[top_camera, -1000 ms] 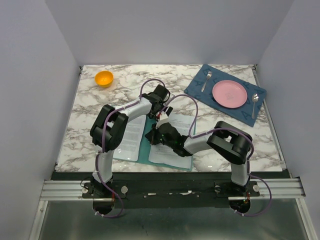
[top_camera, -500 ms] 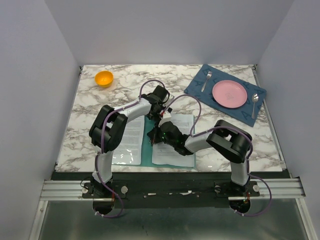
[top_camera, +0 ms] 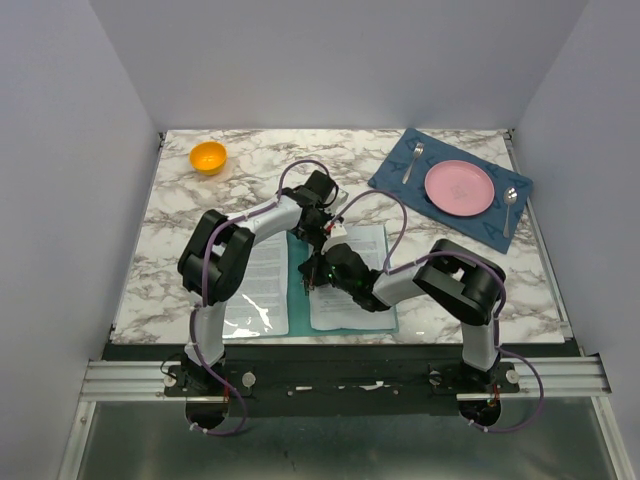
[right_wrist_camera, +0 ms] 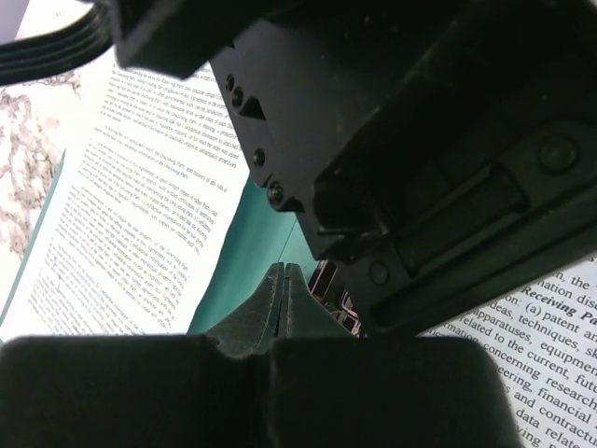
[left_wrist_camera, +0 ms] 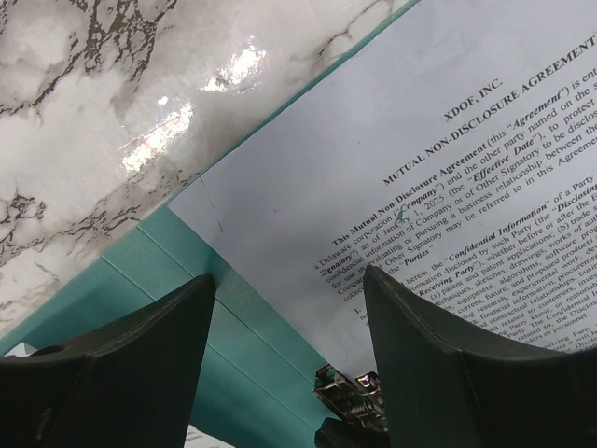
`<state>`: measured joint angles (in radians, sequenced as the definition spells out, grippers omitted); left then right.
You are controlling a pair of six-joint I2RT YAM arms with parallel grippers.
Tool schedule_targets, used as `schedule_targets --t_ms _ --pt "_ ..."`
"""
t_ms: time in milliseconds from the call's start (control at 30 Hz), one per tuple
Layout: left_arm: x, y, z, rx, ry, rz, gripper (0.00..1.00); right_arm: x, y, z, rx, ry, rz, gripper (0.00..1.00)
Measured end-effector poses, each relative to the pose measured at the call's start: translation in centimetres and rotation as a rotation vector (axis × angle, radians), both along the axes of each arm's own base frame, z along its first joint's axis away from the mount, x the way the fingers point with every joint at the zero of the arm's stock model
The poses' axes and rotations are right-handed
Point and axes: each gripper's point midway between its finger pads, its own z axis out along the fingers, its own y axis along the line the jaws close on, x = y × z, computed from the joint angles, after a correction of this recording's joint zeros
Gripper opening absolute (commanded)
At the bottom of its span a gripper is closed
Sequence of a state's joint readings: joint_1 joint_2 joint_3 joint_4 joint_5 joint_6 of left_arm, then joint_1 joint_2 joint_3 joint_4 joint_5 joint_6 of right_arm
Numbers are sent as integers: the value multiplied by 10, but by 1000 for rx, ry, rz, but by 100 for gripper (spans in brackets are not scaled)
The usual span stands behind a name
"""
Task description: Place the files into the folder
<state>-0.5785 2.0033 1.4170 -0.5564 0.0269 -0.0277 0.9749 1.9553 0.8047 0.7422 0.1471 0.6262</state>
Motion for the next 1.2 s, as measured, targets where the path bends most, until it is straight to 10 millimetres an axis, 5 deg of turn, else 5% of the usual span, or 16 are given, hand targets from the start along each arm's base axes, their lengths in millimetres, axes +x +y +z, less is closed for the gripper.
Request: schedule_targets --t_ms 867,1033,1200 --pt "9 1 0 29 42 -79 78 18 6 4 -135 -63 12 10" --pt "12 -9 3 43 51 -126 82 19 2 4 -160 -68 3 31" --pt "17 -22 17 38 47 -152 98 21 -3 7 -186 -72 -23 49"
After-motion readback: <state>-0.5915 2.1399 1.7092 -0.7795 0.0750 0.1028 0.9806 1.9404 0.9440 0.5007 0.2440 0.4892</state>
